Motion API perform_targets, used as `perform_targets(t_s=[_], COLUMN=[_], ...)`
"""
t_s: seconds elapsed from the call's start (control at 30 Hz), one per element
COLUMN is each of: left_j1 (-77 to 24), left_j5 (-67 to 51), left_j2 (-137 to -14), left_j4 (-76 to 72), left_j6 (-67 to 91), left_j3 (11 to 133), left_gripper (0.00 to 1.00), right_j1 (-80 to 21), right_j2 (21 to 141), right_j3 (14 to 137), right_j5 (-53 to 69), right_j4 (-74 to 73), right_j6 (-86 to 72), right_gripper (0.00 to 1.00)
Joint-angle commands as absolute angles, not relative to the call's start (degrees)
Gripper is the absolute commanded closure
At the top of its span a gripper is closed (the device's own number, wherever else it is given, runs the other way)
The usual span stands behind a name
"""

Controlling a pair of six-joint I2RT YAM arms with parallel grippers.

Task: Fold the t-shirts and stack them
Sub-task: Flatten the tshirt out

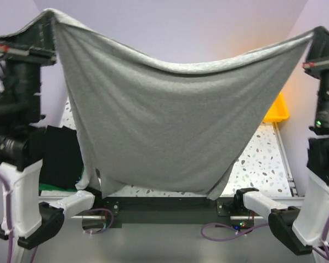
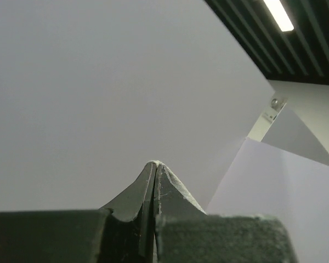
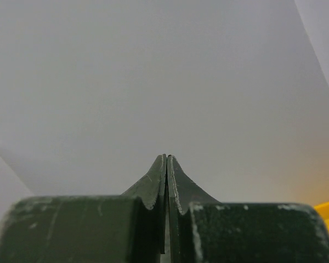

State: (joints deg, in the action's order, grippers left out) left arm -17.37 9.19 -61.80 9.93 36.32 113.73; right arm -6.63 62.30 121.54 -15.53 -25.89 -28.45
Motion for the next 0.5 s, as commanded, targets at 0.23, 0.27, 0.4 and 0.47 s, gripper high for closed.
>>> perform_targets(t_s=[0.23, 0.27, 0.4, 0.47], left_j1=[-15.31, -14.25, -7.22, -3.35], left_j5=[8.00, 6.52, 0.27, -4.81], left_j2=[-79.87, -84.07, -96.39, -105.32], left_j4=[-6.06, -6.67, -11.32, -12.74], left_j6=[34.63, 35.06, 41.64, 47.18], left_j3=[112.39, 113.80, 123.55, 133.73], left_gripper=[1.00, 1.00, 1.00, 1.00], right_j1=[-6.42, -6.42, -6.33, -6.42], right_j2=[77.66, 79.35, 90.15, 96.81], right_j3=[114.60, 115.48, 124.34, 132.25], right_j5=[-15.82, -15.82, -16.26, -16.35], right_j4=[-9.24, -7.49, -4.66, -3.87], right_j6=[-26.90, -26.55, -25.75, -25.14], right_gripper=[1.00, 1.00, 1.00, 1.00])
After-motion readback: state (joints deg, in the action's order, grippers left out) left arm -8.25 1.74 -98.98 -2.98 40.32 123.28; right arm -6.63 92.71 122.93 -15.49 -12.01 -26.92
